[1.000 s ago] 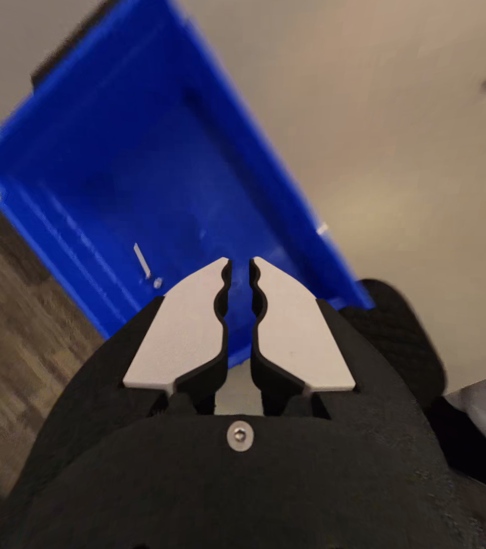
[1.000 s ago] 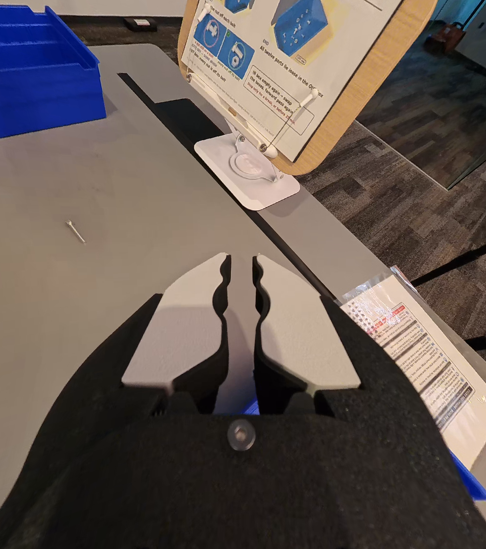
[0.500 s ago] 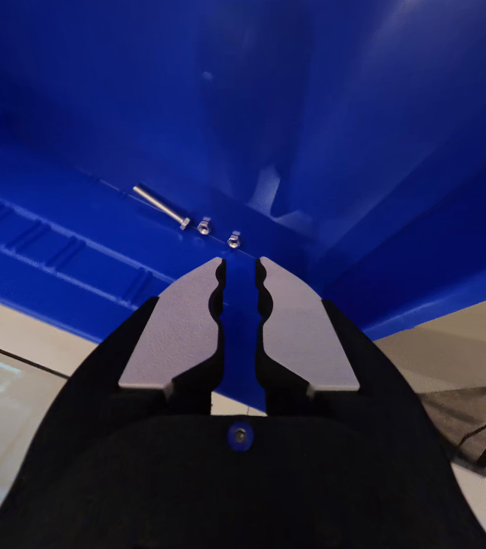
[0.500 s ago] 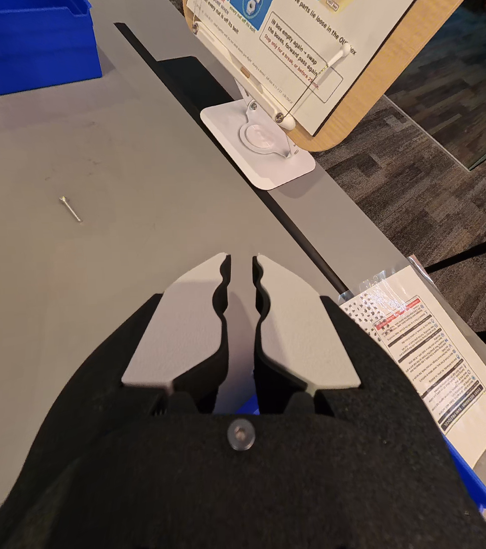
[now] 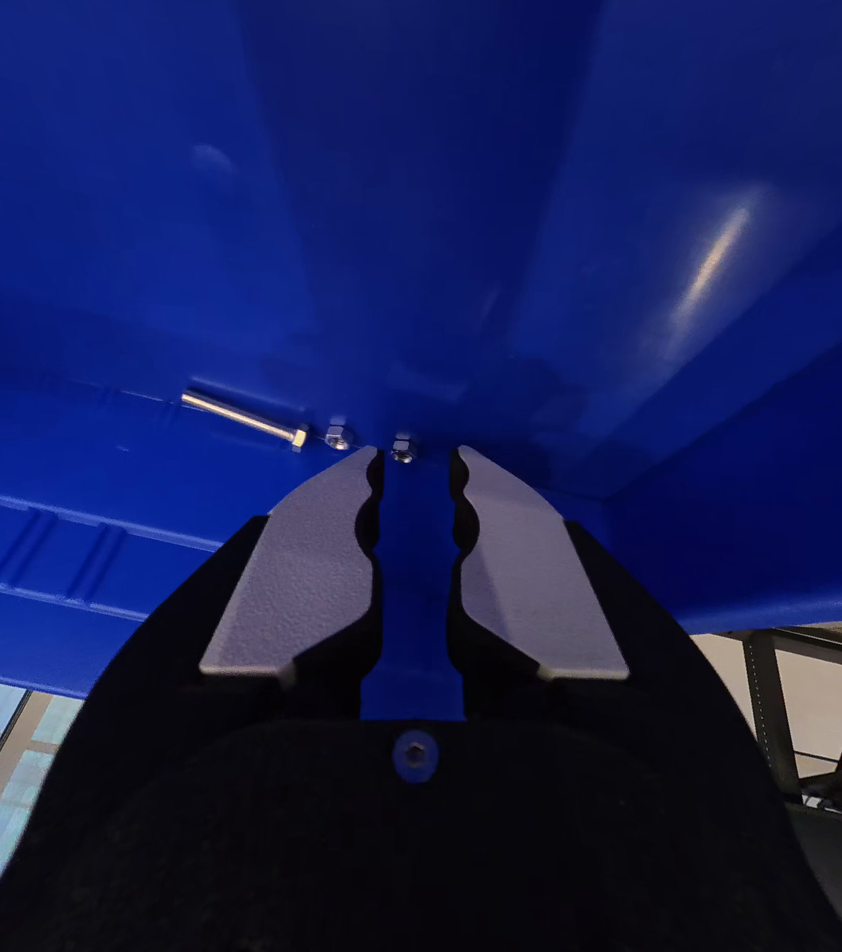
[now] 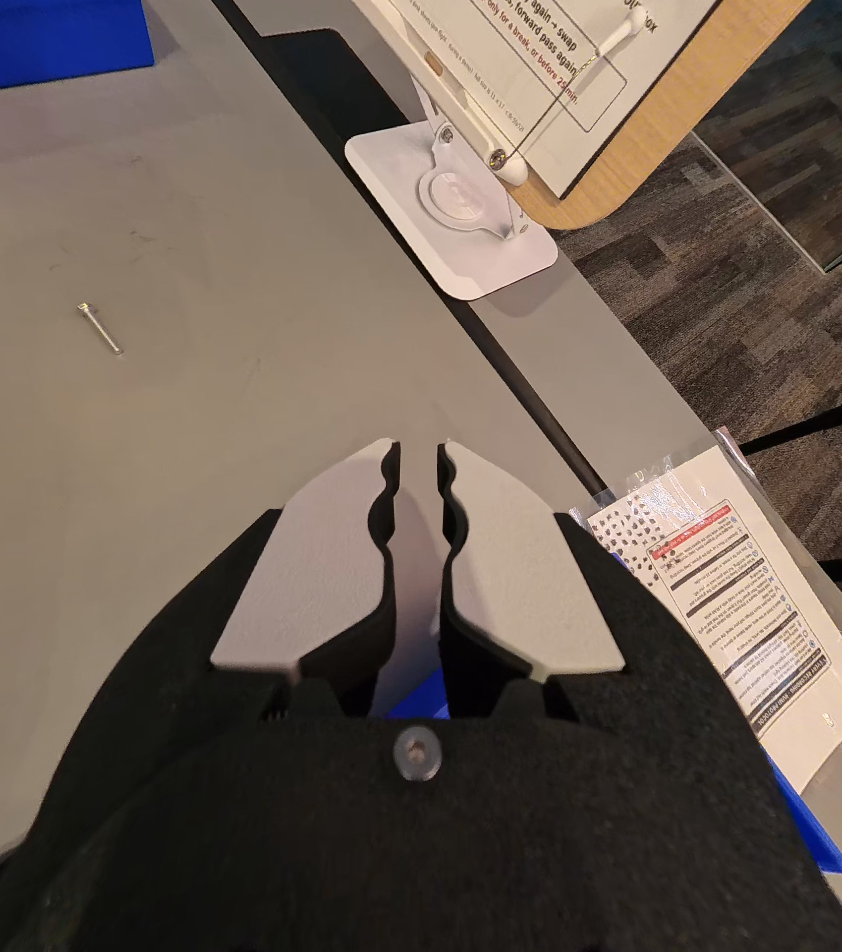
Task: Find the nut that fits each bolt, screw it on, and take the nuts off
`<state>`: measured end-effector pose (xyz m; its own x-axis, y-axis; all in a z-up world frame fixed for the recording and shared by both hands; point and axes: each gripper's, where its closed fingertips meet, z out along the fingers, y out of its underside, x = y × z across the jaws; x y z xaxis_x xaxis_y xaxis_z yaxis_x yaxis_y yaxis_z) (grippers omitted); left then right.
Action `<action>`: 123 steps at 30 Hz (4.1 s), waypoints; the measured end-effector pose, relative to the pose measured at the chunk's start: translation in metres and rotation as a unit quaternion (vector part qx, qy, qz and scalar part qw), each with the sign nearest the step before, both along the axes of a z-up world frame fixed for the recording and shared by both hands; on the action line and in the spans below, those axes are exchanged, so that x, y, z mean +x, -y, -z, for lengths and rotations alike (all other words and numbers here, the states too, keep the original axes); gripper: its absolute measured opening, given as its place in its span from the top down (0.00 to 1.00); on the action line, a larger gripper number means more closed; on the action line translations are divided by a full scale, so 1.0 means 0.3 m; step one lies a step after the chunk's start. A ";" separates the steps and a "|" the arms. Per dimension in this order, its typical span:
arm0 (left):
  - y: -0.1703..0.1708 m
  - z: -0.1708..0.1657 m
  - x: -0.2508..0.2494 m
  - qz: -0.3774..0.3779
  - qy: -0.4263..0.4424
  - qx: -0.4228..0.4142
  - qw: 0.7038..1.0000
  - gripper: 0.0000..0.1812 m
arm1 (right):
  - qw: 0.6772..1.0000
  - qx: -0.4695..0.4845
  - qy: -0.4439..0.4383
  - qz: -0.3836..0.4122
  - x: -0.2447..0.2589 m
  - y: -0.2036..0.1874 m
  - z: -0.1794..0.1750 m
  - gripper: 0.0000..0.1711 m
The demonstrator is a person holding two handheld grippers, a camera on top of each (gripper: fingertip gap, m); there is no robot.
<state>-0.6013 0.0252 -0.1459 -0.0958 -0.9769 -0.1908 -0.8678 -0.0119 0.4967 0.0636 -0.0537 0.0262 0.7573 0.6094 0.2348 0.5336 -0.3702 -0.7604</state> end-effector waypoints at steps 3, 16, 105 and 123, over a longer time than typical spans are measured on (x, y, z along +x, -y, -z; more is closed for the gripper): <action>-0.001 -0.001 -0.001 0.002 -0.004 -0.009 1.000 0.87 | 1.000 -0.004 0.004 0.000 -0.001 -0.001 0.007 0.92; -0.002 0.006 -0.012 -0.019 -0.023 -0.056 0.998 0.87 | 1.000 -0.019 0.024 -0.004 -0.004 0.000 0.036 0.93; -0.033 -0.454 0.289 -0.089 0.319 0.080 0.940 0.95 | 0.998 -0.047 0.035 -0.034 -0.032 0.011 0.078 0.93; 0.207 -0.077 1.344 0.171 0.215 -0.066 0.959 0.95 | 0.994 -0.059 0.064 -0.066 -0.066 0.056 0.094 0.93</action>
